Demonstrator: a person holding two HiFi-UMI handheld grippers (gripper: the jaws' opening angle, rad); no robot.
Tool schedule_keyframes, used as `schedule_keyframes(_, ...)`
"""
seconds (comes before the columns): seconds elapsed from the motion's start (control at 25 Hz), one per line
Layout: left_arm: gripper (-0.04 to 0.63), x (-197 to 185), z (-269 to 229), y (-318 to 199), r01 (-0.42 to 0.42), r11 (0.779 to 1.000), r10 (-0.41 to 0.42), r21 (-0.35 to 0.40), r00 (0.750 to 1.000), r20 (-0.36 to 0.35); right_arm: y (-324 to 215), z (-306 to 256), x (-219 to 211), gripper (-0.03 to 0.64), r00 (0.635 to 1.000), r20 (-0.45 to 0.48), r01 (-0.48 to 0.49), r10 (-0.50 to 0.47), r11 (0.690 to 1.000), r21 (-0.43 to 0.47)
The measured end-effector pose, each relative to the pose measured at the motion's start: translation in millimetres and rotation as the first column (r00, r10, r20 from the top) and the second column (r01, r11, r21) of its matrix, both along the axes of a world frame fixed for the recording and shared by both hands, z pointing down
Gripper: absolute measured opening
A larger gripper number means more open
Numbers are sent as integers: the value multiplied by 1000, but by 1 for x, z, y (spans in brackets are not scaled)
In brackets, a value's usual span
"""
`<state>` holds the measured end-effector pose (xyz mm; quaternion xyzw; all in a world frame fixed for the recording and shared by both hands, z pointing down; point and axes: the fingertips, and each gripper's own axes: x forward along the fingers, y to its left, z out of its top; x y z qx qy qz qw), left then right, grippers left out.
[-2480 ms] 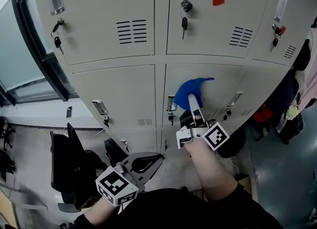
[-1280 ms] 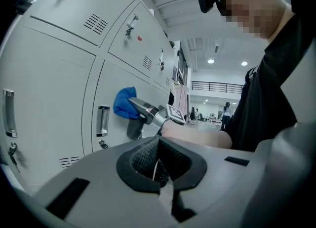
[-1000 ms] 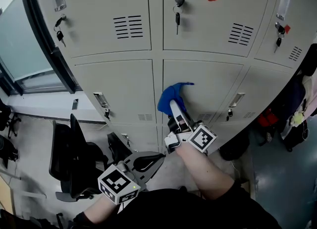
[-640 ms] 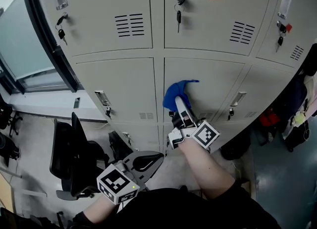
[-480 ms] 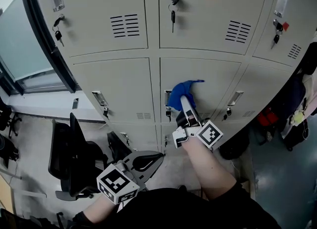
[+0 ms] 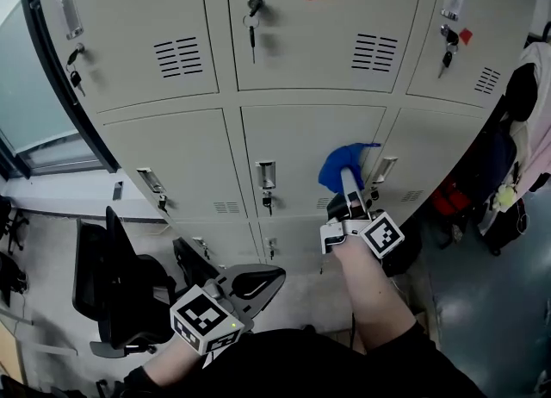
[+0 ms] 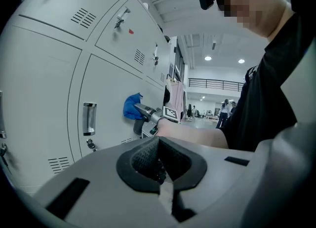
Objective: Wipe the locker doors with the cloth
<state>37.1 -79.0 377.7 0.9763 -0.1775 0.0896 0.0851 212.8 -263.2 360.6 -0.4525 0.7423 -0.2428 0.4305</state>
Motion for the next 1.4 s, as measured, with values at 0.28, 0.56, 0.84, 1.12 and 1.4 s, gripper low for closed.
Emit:
schedule_keyframes(0.28, 8, 25, 2, 4, -40, 999, 40, -3, 999, 9, 10, 2, 56, 103, 996, 23, -87, 87, 996, -16)
schedule_keyframes(0.56, 8, 30, 3, 8, -49, 999, 49, -5, 999, 10, 16, -7, 36, 103, 999, 22, -39, 38, 999, 19)
schedule_keyframes(0.84, 8, 2, 4, 10, 8, 1000, -7, -12, 1000, 17, 11, 0, -77, 103, 982, -46, 184, -183, 983, 18)
schedule_keyframes(1.12, 8, -33, 10, 7, 89, 996, -88, -26, 996, 21, 1, 29, -161, 103, 942, -85, 322, -324, 946, -46)
schedule_keyframes(1.4, 8, -50, 12, 5, 142, 990, -141, -25, 990, 30, -14, 36, -168, 103, 942, -87, 320, -324, 946, -56)
